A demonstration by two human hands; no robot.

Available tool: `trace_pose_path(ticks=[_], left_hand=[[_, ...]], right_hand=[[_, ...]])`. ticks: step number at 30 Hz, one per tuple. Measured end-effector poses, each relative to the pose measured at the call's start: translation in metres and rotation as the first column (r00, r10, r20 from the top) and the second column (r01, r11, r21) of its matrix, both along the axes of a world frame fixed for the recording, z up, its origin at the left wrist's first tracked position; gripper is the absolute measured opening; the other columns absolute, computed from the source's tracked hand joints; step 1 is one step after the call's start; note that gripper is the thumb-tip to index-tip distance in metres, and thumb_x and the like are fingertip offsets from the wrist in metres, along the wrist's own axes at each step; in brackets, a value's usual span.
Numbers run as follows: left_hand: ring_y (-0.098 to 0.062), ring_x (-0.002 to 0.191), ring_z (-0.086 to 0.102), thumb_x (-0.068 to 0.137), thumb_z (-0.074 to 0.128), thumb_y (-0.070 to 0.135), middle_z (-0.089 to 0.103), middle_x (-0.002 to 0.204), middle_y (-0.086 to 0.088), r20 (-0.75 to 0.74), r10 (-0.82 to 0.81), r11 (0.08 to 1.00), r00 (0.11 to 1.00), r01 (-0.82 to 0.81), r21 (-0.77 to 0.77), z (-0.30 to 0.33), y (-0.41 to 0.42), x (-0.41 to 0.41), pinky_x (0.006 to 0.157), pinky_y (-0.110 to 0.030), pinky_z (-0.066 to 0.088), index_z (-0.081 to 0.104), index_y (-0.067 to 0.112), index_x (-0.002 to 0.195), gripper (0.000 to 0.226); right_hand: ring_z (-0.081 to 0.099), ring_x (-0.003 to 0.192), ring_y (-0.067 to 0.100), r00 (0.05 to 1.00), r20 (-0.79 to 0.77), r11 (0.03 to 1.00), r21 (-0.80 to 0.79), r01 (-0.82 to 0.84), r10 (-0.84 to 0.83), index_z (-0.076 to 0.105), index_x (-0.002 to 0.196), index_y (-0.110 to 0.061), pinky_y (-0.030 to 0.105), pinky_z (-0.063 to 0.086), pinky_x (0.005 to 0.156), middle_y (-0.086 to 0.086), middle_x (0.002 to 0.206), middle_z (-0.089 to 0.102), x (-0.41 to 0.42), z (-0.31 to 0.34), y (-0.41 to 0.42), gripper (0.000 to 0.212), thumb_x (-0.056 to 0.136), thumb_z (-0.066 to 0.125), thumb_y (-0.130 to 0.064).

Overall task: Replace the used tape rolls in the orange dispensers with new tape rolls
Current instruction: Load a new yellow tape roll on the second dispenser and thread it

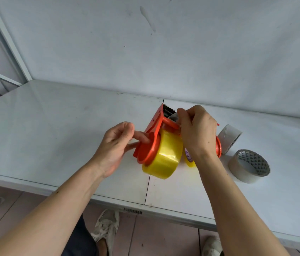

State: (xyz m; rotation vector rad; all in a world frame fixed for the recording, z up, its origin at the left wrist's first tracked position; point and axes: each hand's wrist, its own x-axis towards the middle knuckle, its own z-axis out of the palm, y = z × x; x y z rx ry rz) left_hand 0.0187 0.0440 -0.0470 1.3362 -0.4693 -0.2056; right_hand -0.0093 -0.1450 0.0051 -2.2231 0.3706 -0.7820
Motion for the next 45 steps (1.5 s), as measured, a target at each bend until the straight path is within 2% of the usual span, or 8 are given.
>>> trace_pose_path(ticks=[3,6,14,19,25,32,39,45], left_hand=[[-0.031,0.097,0.065,0.052,0.067,0.081,0.069,0.089,-0.023,-0.009,-0.025,0.997,1.000,0.025,0.079,-0.003,-0.001,-0.002,0.086,-0.038,0.050,0.053,0.020,0.075,0.068],[-0.029,0.090,0.059,0.039,0.081,0.074,0.065,0.092,-0.012,-0.008,-0.084,0.989,0.996,0.085,0.118,-0.004,0.005,-0.005,0.075,-0.034,0.050,0.057,0.013,0.083,0.079],[-0.023,0.118,0.059,0.049,0.088,0.058,0.047,0.133,-0.012,0.064,-0.049,0.963,0.997,0.030,0.269,-0.008,0.014,-0.020,0.090,-0.040,0.057,0.049,0.036,0.124,0.087],[-0.020,0.093,0.070,0.066,0.083,0.033,0.068,0.106,-0.004,0.095,0.124,0.969,0.988,-0.141,0.202,-0.001,0.017,-0.026,0.072,-0.034,0.060,0.058,0.024,0.111,0.052],[-0.003,0.068,0.066,0.058,0.073,0.044,0.070,0.071,0.012,0.043,0.228,0.966,0.973,-0.231,0.115,0.008,0.023,-0.021,0.058,-0.016,0.050,0.065,0.021,0.088,0.038],[-0.001,0.061,0.063,0.054,0.075,0.046,0.066,0.065,0.012,0.023,0.218,0.966,0.976,-0.219,0.139,0.012,0.031,-0.017,0.054,-0.015,0.048,0.063,0.020,0.079,0.039],[-0.014,0.077,0.072,0.050,0.082,0.043,0.074,0.081,0.003,-0.062,0.143,0.978,0.988,-0.131,0.164,0.008,0.043,-0.018,0.062,-0.026,0.055,0.066,0.015,0.096,0.056],[-0.008,0.055,0.063,0.052,0.075,0.038,0.066,0.056,0.005,-0.056,0.207,0.977,0.977,-0.203,0.069,0.011,0.048,-0.013,0.053,-0.023,0.050,0.065,0.014,0.075,0.035]], right_hand=[[0.060,0.078,0.036,0.999,0.025,0.999,-0.019,-0.031,0.031,0.061,0.086,-0.002,0.042,0.047,0.071,0.012,0.078,0.068,-0.001,-0.004,0.007,0.032,0.096,0.055,-0.031],[0.063,0.076,0.036,0.998,0.054,0.999,-0.016,-0.042,0.042,0.061,0.085,-0.003,0.044,0.049,0.073,0.012,0.076,0.070,0.002,-0.004,0.013,0.032,0.096,0.055,-0.033],[0.063,0.081,0.035,0.995,0.047,0.994,-0.074,-0.083,0.086,0.060,0.083,-0.007,0.042,0.048,0.075,0.012,0.081,0.073,0.017,0.013,0.035,0.028,0.096,0.053,-0.032],[0.064,0.083,0.035,0.995,-0.013,0.993,-0.067,-0.095,0.094,0.054,0.080,-0.013,0.041,0.050,0.074,0.013,0.083,0.072,0.032,0.017,0.041,0.026,0.096,0.051,-0.033],[0.058,0.087,0.040,0.989,-0.148,0.978,-0.203,-0.044,0.014,0.056,0.100,-0.002,0.036,0.036,0.065,0.019,0.098,0.067,0.039,0.016,0.054,0.030,0.100,0.044,-0.030],[0.052,0.081,0.035,0.962,-0.272,0.994,-0.104,-0.013,-0.016,0.050,0.087,-0.007,0.034,0.034,0.065,0.012,0.087,0.059,0.060,0.017,0.038,0.023,0.096,0.044,-0.027],[0.063,0.084,0.040,0.977,-0.208,0.996,0.062,0.058,-0.044,0.061,0.090,0.008,0.046,0.054,0.070,0.021,0.094,0.071,0.078,0.035,-0.003,0.039,0.093,0.048,-0.028],[0.048,0.065,0.028,0.979,-0.192,0.989,0.122,0.087,-0.063,0.052,0.068,-0.004,0.036,0.040,0.060,0.028,0.094,0.071,0.081,0.029,-0.010,0.033,0.094,0.048,-0.024]])
